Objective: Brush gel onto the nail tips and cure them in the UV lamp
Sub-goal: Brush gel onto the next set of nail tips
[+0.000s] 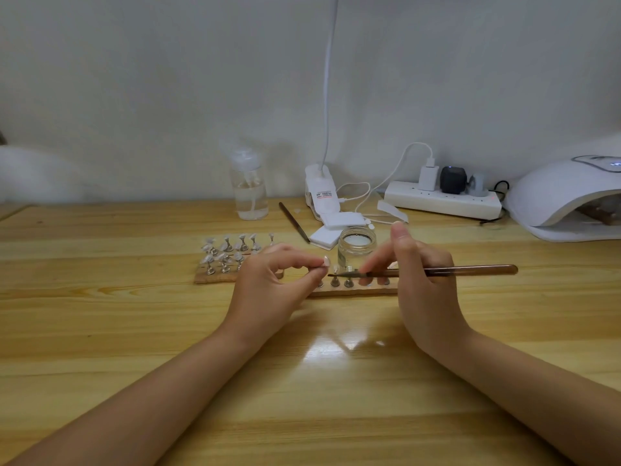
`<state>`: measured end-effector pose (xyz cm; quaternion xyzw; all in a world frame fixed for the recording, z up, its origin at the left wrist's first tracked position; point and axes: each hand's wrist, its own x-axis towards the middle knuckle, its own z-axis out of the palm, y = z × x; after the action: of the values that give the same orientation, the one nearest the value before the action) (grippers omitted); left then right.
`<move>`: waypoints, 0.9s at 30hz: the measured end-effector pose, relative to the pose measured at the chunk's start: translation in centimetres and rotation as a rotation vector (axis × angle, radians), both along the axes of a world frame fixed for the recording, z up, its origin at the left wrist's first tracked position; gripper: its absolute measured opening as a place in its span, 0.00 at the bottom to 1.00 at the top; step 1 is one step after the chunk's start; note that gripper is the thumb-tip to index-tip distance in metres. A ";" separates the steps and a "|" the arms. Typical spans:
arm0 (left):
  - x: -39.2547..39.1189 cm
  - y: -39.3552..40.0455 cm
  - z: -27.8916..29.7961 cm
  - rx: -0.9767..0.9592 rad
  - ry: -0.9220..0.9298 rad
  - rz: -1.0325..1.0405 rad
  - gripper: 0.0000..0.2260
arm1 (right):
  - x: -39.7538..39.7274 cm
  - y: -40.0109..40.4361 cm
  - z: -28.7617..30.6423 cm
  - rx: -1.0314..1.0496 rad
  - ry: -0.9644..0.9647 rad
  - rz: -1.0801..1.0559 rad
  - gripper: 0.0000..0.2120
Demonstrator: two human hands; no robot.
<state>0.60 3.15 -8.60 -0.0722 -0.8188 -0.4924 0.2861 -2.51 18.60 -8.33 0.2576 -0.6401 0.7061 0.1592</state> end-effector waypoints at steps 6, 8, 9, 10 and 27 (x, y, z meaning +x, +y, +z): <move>0.1 0.0 0.0 0.001 -0.013 -0.003 0.09 | -0.2 -0.1 0.0 0.059 0.027 -0.022 0.19; 0.0 0.0 0.1 0.002 -0.016 -0.003 0.09 | -0.1 -0.1 0.0 0.065 0.020 -0.003 0.20; 0.0 0.0 0.1 0.001 -0.018 -0.002 0.10 | 0.0 0.0 0.0 0.058 0.015 0.007 0.20; 0.1 0.0 0.1 0.001 -0.019 -0.001 0.10 | 0.0 0.0 0.2 0.046 0.011 0.013 0.20; 0.2 0.0 0.1 -0.034 0.046 -0.001 0.08 | -0.6 0.7 0.3 0.215 0.231 -0.072 0.10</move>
<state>0.84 3.15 -8.54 -0.0885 -0.8202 -0.4768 0.3035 -3.15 19.31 -8.07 0.3294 -0.6982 0.5933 0.2284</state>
